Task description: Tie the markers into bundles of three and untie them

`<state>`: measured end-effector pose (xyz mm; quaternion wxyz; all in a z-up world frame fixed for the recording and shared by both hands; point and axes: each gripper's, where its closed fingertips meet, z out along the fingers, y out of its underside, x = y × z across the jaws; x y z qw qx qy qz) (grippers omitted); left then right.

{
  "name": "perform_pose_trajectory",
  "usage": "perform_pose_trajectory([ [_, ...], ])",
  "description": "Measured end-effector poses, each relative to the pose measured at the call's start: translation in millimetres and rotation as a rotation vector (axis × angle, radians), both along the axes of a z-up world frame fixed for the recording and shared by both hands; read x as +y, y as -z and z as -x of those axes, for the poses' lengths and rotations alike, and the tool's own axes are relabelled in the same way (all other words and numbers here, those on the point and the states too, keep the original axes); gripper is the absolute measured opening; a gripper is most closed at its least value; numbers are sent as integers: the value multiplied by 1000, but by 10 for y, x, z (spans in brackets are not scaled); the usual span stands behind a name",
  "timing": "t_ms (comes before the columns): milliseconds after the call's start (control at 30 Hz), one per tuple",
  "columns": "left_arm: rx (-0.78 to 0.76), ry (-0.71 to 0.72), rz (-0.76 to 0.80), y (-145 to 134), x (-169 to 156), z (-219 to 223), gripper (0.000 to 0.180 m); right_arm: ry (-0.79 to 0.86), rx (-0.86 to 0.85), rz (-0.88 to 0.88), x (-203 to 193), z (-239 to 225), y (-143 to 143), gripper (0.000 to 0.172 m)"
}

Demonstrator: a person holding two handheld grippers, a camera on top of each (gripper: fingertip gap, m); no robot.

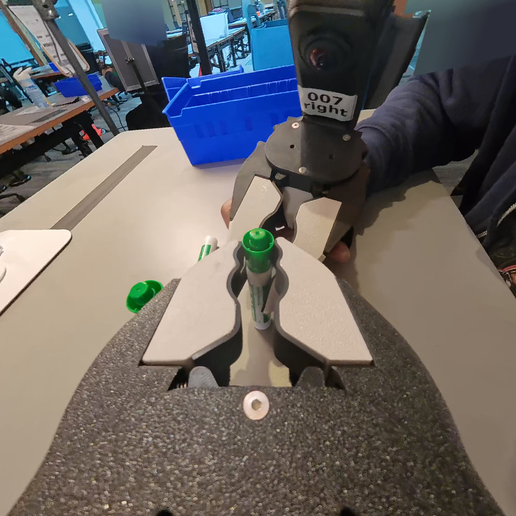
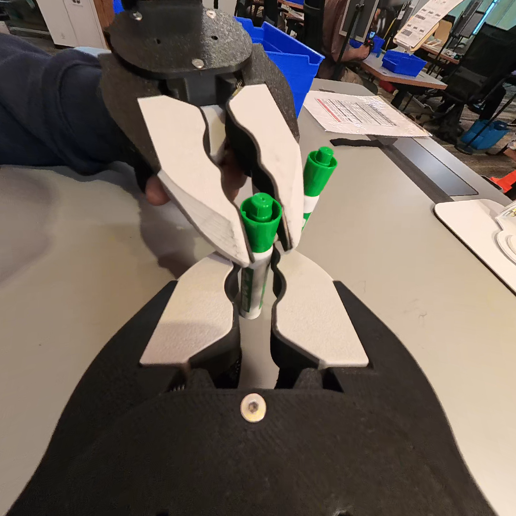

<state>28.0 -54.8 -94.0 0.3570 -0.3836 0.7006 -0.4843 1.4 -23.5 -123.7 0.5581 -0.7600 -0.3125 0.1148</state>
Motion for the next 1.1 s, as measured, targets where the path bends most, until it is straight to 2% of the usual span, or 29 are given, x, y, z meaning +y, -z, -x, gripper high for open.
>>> perform_pose_trajectory([
  [200, 10, -44, -15, 3, 78, -13, 19, 26, -31, 6, 23, -54, 34, 26],
  [367, 6, -36, -17, 2, 46, -13, 19, 30, -58, 0, 23, -51, 52, 21],
  [1100, 4, -88, -79, 3, 98, -40, 20, 61, -60, 24, 62, -92, 83, 20],
])
